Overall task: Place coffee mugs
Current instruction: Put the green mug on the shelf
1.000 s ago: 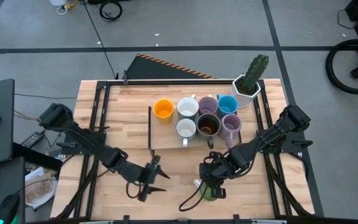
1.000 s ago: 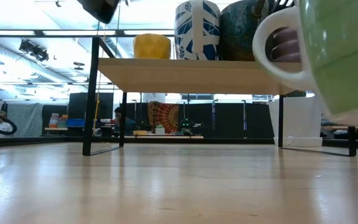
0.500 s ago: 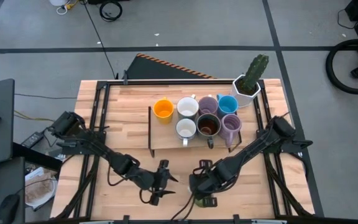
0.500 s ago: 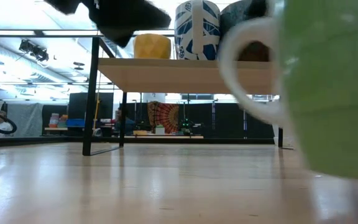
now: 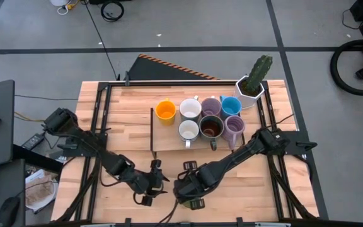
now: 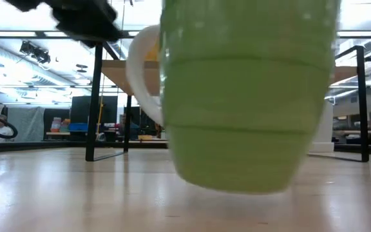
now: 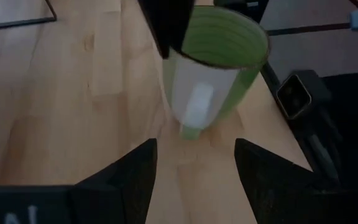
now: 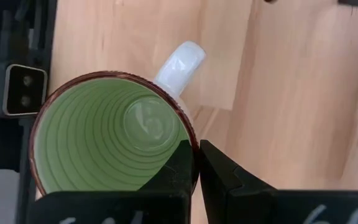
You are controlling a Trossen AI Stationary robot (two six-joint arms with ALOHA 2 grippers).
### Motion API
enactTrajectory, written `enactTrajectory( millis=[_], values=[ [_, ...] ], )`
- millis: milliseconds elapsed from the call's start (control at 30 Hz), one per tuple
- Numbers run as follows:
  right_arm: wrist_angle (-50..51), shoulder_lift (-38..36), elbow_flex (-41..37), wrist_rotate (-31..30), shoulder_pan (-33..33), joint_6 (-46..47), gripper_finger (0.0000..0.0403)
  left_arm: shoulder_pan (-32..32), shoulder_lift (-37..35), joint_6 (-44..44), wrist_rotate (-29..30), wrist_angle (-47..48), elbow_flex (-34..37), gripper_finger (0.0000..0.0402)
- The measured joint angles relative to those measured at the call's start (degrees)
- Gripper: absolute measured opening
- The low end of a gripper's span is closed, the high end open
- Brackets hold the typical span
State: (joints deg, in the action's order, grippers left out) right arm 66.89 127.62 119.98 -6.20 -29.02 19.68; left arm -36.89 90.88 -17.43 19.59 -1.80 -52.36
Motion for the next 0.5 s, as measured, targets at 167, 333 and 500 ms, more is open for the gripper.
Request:
enactTrajectory(
  millis=[167, 333, 500],
  values=[
    [-0.62, 0.76, 1.08, -0.18, 1.03, -3.31, 0.0018, -1.77, -0.25, -1.81, 2.04, 0.07, 2.86, 0.0221],
    [-1.67, 0.8, 0.79, 0.02, 2.12, -6.66, 0.0018, -1.79, -0.25, -3.27, 4.56, -4.49, 4.97, 0.0221],
    [-1.57, 0.8, 0.77, 0.08, 2.64, -7.89, 0.0018, -0.49, 1.93, -3.17, 4.62, -13.18, 5.99, 0.0221]
  ],
)
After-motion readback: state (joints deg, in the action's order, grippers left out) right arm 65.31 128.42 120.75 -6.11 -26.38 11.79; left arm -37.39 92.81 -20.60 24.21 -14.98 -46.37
